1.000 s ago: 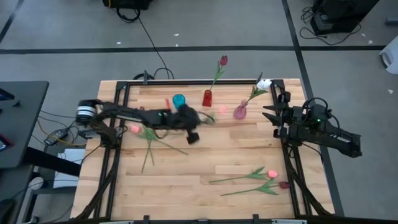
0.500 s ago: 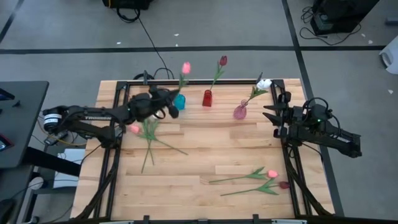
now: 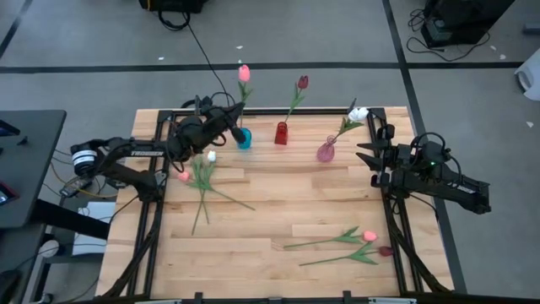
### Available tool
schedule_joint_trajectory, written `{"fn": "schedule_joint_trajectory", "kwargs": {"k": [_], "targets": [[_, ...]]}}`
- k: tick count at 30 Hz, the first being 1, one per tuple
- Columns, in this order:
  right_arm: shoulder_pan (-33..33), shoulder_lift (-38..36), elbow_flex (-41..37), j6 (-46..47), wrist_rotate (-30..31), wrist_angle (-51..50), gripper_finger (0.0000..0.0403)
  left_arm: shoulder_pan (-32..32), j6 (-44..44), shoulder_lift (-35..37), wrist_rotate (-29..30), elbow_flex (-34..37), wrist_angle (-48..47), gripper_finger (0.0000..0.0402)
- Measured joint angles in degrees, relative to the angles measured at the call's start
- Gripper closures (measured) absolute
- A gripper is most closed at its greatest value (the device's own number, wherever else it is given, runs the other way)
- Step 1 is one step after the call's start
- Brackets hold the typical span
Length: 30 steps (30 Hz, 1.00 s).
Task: Sort flowers into vase by color
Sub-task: Put the right pink tulip into the blue vase
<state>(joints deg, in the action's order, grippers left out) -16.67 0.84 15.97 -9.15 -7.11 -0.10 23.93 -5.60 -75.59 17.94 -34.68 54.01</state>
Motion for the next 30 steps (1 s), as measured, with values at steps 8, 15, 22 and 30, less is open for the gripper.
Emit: {"fn": "schedule_joint_trajectory", "kwargs": {"k": [8, 15, 22, 30], "targets": [[0.0, 0.0, 0.0, -0.3, 0.0, -0.1, 0.0274, 0.9, 0.2, -3.0, -0.7, 0.1, 3.4, 0.04], [0.0, 0.0, 0.0, -0.2, 0.0, -0.3, 0.0274, 0.7, 1.3, -7.4, -0.7, 0.3, 2.9, 0.04], [0.0, 0.0, 0.0, -0.1, -0.4, -0.5, 0.0274, 0.7, 1.2, -8.3, -0.7, 0.3, -5.0, 0.0399], [0.0, 0.0, 0.0, -0.1, -0.2, -0.5, 0.0274, 0.7, 1.1, -8.2, -0.7, 0.3, -14.5, 0.0367]]}}
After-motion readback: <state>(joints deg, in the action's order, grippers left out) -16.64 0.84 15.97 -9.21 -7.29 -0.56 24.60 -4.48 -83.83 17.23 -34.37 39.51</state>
